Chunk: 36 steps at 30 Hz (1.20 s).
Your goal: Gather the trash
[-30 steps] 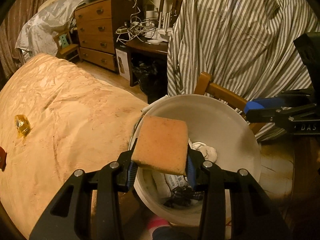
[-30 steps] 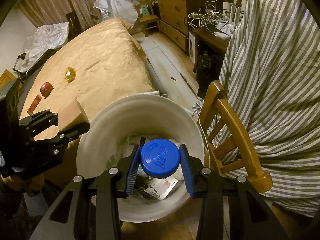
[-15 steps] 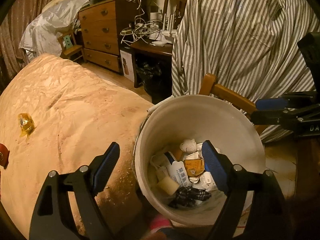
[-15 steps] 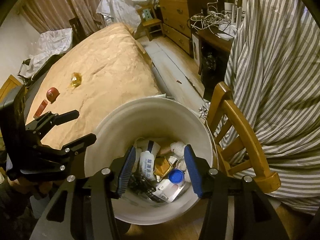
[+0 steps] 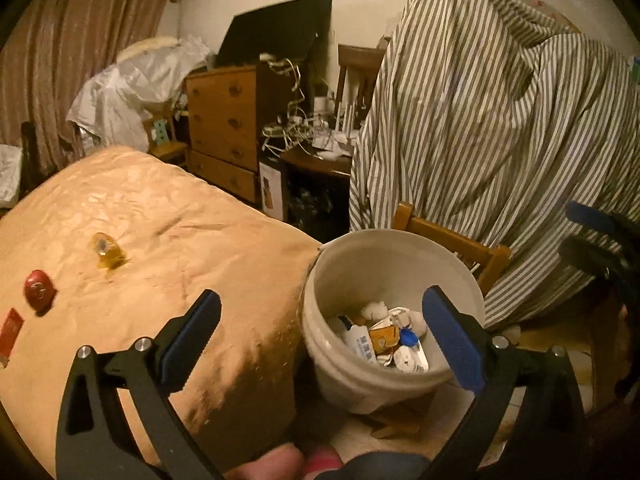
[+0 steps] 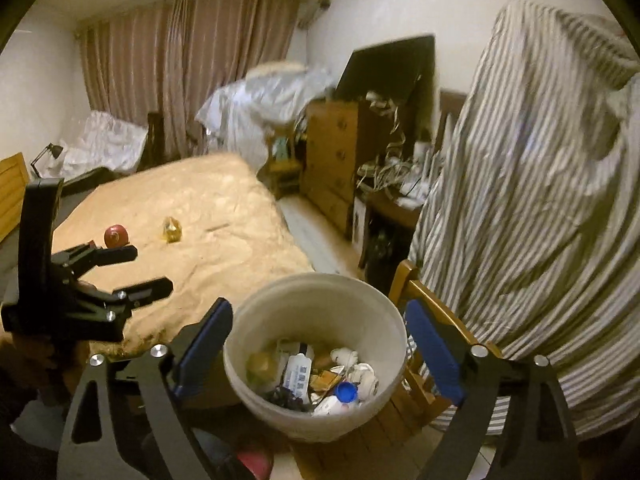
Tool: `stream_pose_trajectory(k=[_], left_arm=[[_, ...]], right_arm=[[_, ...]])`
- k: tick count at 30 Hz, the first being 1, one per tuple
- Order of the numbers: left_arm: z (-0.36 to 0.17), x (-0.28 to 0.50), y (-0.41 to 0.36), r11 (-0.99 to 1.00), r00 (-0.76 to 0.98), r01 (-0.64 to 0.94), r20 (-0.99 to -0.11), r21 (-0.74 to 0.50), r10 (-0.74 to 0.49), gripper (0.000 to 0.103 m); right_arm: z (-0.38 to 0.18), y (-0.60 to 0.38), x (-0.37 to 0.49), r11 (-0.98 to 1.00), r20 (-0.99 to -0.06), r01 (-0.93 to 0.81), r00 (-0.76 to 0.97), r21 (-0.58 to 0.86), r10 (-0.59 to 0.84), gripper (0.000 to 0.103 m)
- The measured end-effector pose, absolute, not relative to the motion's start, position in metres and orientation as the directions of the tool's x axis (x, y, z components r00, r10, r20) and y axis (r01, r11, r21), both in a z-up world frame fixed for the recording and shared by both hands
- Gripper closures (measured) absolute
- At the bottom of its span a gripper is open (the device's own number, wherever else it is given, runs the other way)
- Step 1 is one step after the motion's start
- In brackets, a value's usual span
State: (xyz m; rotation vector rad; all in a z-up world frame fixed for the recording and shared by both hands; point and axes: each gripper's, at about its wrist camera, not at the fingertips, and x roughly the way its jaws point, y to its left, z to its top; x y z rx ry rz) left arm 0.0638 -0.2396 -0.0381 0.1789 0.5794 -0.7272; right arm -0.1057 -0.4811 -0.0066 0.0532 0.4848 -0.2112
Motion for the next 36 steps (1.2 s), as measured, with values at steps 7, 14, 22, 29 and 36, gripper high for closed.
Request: stream_pose_trajectory(k=[7, 14, 22, 29, 36], left_arm=[[-0.032, 0.029, -0.214, 0.737, 0.604, 0.672, -0.527, -0.067, -0.598, 0.006], [-0.035, 0.0, -0.217, 0.705, 0.583, 0.708, -0.526, -0.045, -0.619, 0.006], [-0.033, -0.008, -0.216, 0.699, 0.582, 0.714, -0.524, -0.038, -0.623, 0.006], [-0.033, -0.01, -0.219, 0.701, 0.585, 0.713, -0.525, -0.03, -0.618, 0.006], [-0.033, -0.012, -0.221, 0.699, 0.589, 0.715, -0.52, -0.024, -0.619, 0.006]], right_arm=[[-0.026, -0.45, -0.172, 0.958, -0.437, 0.286, 0.864, 0.018, -0.25, 0.009], [-0.038, -0.446, -0.197, 0.952, -0.435, 0.303, 0.864, 0.045, -0.255, 0.008], [-0.041, -0.454, -0.201, 0.95, -0.448, 0.305, 0.859, 0.06, -0.248, 0.007], [-0.042, -0.456, -0.202, 0.945, -0.45, 0.32, 0.854, 0.061, -0.26, 0.007], [-0.043, -0.458, -0.204, 0.942, -0.455, 0.329, 0.85, 0.063, -0.266, 0.007]])
